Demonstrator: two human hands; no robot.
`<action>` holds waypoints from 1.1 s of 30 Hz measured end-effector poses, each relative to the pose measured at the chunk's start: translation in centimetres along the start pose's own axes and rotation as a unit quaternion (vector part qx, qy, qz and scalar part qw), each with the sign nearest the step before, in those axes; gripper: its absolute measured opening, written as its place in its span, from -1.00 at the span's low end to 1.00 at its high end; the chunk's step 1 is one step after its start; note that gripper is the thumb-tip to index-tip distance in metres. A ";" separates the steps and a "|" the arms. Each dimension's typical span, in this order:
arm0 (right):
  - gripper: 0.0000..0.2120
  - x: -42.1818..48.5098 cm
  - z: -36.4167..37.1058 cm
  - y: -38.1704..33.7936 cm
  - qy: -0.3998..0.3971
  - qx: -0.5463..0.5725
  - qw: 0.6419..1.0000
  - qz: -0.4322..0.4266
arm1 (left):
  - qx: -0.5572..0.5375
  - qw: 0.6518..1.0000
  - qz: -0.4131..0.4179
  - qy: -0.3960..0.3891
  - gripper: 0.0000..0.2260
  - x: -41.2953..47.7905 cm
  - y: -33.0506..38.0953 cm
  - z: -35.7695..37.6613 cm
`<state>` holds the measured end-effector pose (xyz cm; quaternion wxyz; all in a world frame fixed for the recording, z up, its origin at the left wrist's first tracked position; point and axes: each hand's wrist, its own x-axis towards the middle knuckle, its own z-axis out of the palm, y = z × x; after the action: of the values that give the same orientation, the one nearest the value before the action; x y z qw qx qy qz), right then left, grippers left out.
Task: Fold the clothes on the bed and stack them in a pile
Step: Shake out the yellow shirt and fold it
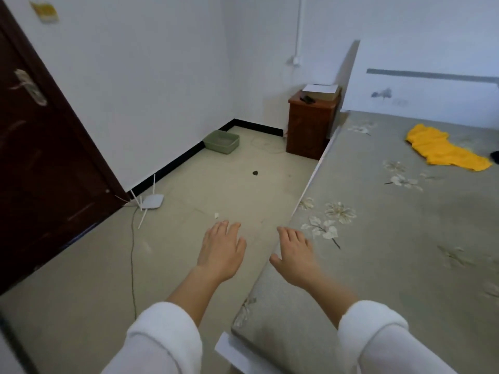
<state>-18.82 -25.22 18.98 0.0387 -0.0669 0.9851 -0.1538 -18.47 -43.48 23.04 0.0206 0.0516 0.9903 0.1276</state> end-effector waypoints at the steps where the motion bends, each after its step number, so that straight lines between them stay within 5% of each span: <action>1: -0.36 1.7 0.2 -0.9 0.006 -0.004 1.000 -0.003 | -0.003 1.000 0.000 -0.002 -0.56 1.2 -1.3 -0.4; 16: -0.37 29.8 2.5 -8.5 0.008 -0.020 0.997 0.080 | 0.002 0.997 0.059 -0.057 -0.57 27.5 -17.0 -4.4; 33: -0.41 52.0 -3.0 -6.0 0.086 -0.009 0.961 0.261 | 0.055 0.948 0.308 -0.053 -0.56 59.6 -16.9 -6.9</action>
<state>-69.78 -37.48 20.74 -0.0076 0.2057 0.9692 -0.1351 -79.74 -55.00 23.72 0.0294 0.3622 0.9290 0.0701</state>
